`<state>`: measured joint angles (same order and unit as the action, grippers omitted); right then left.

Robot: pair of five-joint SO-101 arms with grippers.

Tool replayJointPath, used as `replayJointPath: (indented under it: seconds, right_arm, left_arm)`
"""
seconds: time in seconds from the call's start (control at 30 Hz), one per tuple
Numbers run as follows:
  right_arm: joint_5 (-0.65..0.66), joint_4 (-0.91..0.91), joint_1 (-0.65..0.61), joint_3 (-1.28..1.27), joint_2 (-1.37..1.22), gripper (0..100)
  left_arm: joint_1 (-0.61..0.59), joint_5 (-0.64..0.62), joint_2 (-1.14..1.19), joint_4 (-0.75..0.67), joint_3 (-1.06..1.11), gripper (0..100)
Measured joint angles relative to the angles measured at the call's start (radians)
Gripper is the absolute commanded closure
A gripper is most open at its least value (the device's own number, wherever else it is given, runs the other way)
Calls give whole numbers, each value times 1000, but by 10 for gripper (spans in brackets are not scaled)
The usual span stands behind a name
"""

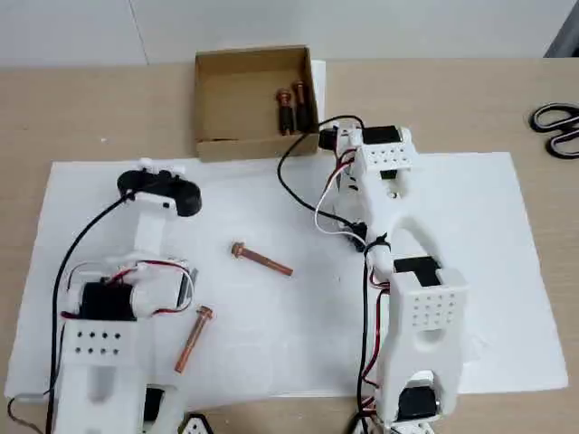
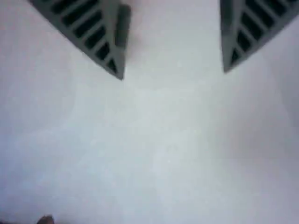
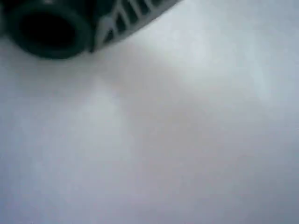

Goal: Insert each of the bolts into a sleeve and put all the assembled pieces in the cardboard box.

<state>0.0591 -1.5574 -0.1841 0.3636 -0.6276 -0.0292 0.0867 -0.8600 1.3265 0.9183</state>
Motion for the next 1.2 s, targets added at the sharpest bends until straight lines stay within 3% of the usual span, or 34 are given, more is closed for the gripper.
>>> replayJointPath:
  seconds: [0.23,0.63,0.87,1.2]
  right_arm:
    - [0,2,-2,-5,5,995]
    - [0,2,-2,-5,5,995]
    - [0,2,-2,-5,5,995]
    - [0,2,-2,-5,5,995]
  left_arm:
    - [-6,41,91,18,-37,880]
    - [-6,83,204,390,-453,907]
    - [-6,83,341,407,-468,907]
    - [-6,123,753,399,-488,907]
